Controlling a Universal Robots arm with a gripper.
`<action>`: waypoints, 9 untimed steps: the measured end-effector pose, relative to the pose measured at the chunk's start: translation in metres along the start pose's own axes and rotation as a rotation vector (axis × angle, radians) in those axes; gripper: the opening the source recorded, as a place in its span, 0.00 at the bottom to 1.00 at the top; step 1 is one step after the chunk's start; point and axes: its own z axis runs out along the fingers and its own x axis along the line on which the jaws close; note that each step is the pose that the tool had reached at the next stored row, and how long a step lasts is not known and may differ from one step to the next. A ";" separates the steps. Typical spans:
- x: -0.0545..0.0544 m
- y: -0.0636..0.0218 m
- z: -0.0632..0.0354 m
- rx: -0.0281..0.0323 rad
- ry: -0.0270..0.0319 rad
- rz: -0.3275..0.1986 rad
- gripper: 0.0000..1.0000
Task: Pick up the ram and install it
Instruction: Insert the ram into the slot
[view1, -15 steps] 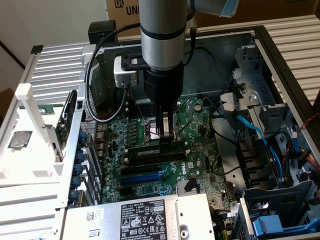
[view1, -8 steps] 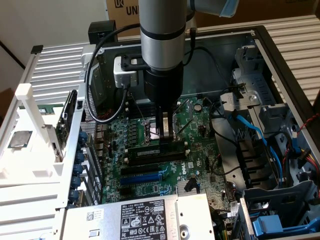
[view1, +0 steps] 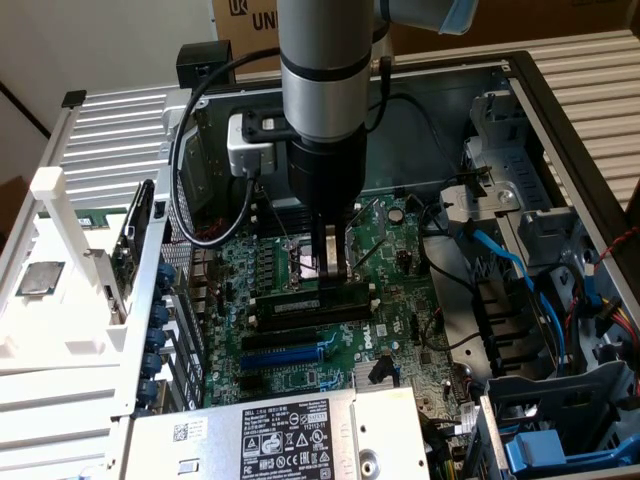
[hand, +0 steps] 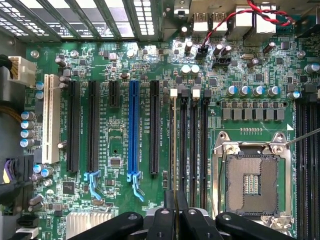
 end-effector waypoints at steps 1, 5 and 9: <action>0.000 0.0000 0.0001 0.0000 0.0000 0.000 0.12; 0.000 0.0000 0.0008 0.0000 0.0000 0.000 0.12; 0.000 0.0000 0.0015 0.0000 -0.0001 0.000 0.12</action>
